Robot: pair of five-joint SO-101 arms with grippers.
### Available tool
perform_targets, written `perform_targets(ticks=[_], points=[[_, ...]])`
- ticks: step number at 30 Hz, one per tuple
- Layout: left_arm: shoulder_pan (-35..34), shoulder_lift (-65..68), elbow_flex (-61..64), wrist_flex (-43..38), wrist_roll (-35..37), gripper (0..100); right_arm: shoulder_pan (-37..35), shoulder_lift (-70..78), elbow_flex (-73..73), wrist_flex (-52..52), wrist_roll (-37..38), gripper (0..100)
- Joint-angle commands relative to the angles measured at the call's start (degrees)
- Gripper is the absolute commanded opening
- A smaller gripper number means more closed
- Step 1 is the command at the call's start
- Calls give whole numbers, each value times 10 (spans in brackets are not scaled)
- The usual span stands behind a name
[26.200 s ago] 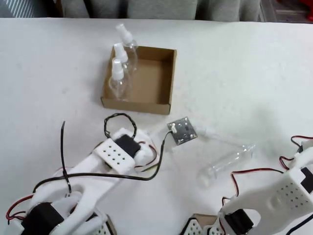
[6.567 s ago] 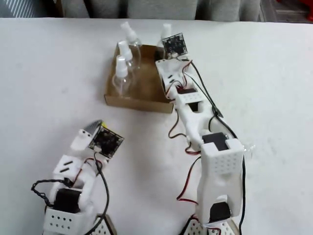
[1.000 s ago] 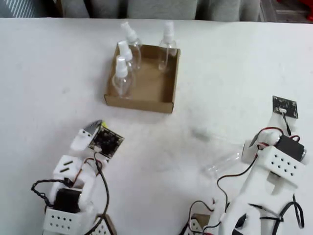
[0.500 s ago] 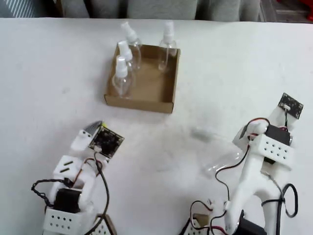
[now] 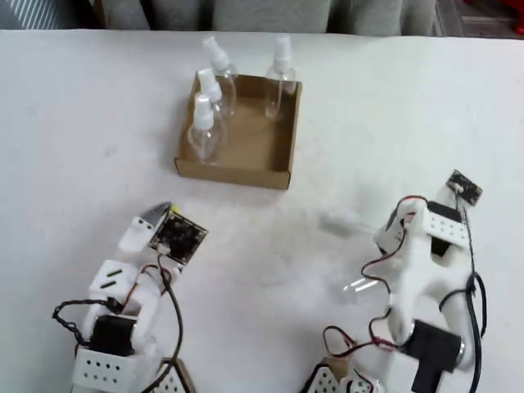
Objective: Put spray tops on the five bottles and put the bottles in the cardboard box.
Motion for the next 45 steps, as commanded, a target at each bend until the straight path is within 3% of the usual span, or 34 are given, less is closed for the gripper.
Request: perform_targets(ticks=[1,8,13,15,21,26,31,39,45], points=[[-4,-7,-1,2,-5,23,-7,23,-30,-7,-2,200],[-4,-7,-1,17,-6,23,-25,-19,-55,16,127,15],[-5,-7,-1,26,-6,23,-88,-103,-75,75,295,37],[-5,-7,-1,30,-6,23,-123,-153,-84,102,323,34],[-6,-7,-1,30,-6,23,-269,-314,-69,160,325,39],[-6,-7,-1,35,-6,23,-393,-362,28,115,277,39],[-6,-7,-1,38,-6,23,-392,-336,84,24,250,50],[-5,-7,-1,37,-2,26,-399,-243,91,-38,200,264],[-1,-7,-1,33,0,28,-388,-222,56,-2,200,325]])
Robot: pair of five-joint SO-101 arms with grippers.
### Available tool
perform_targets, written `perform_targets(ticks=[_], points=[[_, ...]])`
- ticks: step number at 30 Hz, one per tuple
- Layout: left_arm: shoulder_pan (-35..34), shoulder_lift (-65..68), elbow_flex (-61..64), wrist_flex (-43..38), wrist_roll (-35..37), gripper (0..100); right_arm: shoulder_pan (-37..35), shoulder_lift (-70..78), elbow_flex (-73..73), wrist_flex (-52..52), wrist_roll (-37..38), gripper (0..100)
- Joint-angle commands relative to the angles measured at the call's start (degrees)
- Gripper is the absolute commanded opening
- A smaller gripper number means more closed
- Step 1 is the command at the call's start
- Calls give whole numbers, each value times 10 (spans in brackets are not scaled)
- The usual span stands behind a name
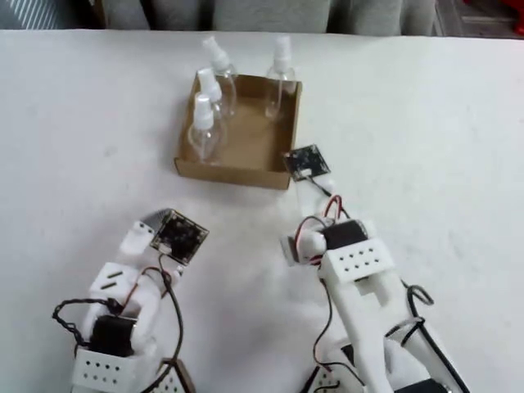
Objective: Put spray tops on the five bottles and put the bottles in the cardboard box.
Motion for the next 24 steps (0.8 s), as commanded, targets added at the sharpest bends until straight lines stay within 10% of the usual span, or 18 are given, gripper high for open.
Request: perform_targets(ticks=[1,10,19,24], points=[[0,-8,-1,-3,3,28,15,-1,-42,32,-3,332],[4,-7,-71,-18,110,28,226,-1,-58,55,1,6],[96,128,-210,3,123,28,356,0,-58,15,-6,18],[160,341,-365,3,246,28,361,3,-56,5,-18,18]])
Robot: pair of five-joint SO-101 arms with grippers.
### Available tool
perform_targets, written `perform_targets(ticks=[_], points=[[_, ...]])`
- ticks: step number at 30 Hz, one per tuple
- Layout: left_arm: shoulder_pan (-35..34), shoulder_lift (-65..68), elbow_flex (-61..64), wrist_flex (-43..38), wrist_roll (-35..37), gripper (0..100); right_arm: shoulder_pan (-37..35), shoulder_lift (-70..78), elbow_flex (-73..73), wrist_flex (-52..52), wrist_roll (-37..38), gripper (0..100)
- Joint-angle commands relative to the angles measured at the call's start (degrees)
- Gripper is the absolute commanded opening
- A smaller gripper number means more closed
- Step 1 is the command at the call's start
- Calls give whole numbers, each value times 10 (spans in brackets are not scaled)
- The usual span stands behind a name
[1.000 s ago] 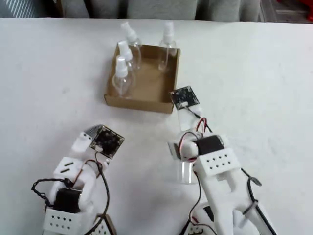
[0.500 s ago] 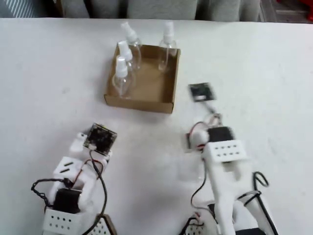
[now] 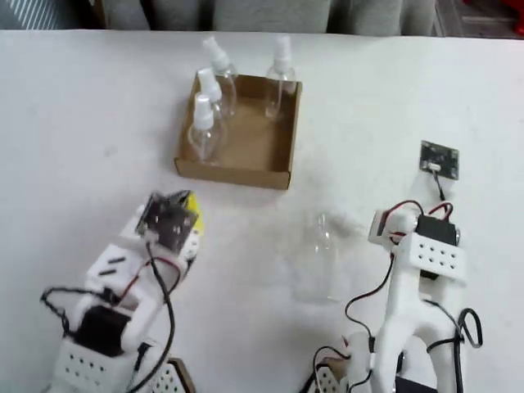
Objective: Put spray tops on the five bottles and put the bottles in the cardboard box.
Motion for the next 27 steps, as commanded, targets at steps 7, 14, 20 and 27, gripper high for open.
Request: perform_targets(ticks=[7,14,20,27], points=[[233,341,-223,-29,277,72,9,2,-20,-13,-8,18],[305,475,-173,-193,431,174,7,2,-20,-13,-7,18],[302,538,-178,-260,471,203,6,2,-20,-14,-7,18],[295,652,-247,-226,473,203,-15,2,-20,-14,-6,18]])
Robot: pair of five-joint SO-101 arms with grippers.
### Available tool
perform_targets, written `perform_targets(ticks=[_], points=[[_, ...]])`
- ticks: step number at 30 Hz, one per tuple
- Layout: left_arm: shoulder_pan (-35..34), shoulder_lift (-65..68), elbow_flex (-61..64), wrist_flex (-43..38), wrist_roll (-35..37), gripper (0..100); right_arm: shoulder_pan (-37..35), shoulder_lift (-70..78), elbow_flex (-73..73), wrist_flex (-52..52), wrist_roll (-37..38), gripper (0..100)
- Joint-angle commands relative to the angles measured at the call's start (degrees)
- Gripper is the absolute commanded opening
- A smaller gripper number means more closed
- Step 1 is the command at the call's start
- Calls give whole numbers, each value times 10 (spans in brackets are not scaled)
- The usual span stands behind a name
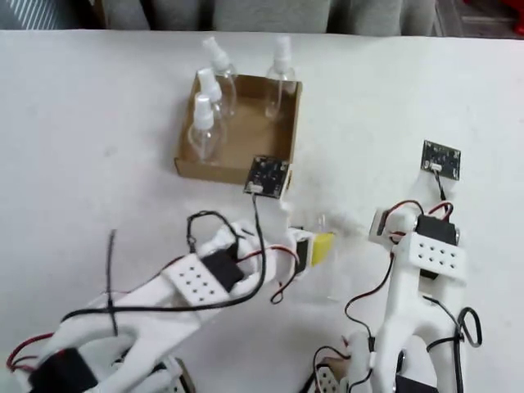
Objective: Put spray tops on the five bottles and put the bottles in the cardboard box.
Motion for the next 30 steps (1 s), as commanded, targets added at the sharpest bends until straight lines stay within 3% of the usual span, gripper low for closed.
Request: perform_targets(ticks=[1,6,12,16,24,30], points=[[0,74,-81,25,5,203,-7,-1,-20,-8,-4,18],[-20,93,-105,71,4,203,-7,-1,-20,-8,-4,18],[-61,-33,-73,123,-49,203,-49,-7,-33,21,-4,18],[-101,-122,-15,123,-81,203,-92,-7,-52,66,-4,18],[-269,-174,11,124,-84,203,-236,-2,-51,78,-9,95],[-282,-174,14,120,-84,203,-248,-2,-40,60,-10,92]])
